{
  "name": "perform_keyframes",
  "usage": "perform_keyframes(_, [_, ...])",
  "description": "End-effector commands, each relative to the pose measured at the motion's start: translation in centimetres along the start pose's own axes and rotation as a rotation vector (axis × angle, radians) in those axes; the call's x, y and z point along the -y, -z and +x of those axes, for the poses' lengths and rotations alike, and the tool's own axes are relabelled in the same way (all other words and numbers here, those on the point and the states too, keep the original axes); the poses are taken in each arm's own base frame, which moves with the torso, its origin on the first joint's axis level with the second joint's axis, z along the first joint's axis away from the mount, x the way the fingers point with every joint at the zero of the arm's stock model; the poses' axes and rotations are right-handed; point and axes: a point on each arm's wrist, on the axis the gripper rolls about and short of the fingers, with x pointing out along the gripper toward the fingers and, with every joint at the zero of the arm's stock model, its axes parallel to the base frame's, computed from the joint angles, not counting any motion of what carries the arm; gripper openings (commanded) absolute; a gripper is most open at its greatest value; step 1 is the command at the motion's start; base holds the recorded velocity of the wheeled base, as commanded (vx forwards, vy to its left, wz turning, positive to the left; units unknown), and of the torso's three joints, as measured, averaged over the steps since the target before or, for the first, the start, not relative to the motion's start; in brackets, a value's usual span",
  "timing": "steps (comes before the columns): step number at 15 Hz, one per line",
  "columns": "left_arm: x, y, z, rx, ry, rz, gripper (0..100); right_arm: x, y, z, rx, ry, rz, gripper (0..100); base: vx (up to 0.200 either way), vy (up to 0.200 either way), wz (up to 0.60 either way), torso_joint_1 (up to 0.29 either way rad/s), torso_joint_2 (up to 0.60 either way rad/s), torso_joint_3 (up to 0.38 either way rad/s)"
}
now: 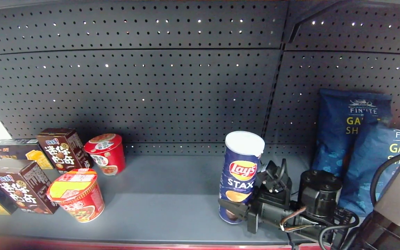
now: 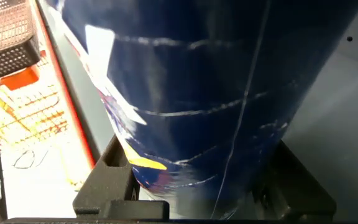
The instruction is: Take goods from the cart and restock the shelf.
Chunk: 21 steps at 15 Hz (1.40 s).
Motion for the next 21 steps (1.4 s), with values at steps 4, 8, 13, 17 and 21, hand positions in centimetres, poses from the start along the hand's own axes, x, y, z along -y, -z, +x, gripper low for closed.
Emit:
perform_keyframes(4, [0.0,0.1,-0.2,0.007,-0.001,-0.002,0,0.1,1.5,0.9,-0.039,-0.006,0.014,0,0.000,0.000,0.00,0.000,0.00,0.000])
perform_keyframes(8, [0.0,0.2,-0.2,0.004,0.000,-0.003,0,0.1,1.6,0.9,-0.044,-0.006,0.010,100,0.000,0.000,0.00,0.000,0.00,0.000])
perform_keyframes(13, [0.0,0.2,-0.2,0.007,0.001,-0.003,0,-0.9,1.0,-0.4,-0.024,-0.008,0.005,100,0.000,0.000,0.00,0.000,0.00,0.000])
perform_keyframes(17, [0.0,0.3,-0.4,0.013,-0.001,-0.003,0,-0.4,0.6,-4.4,-0.049,0.061,0.009,100,0.000,0.000,0.00,0.000,0.00,0.000])
perform_keyframes(21, [0.1,0.5,-0.4,0.014,-0.001,-0.007,0,-0.6,-0.4,-8.4,-0.035,0.122,-0.009,100,0.000,0.000,0.00,0.000,0.00,0.000])
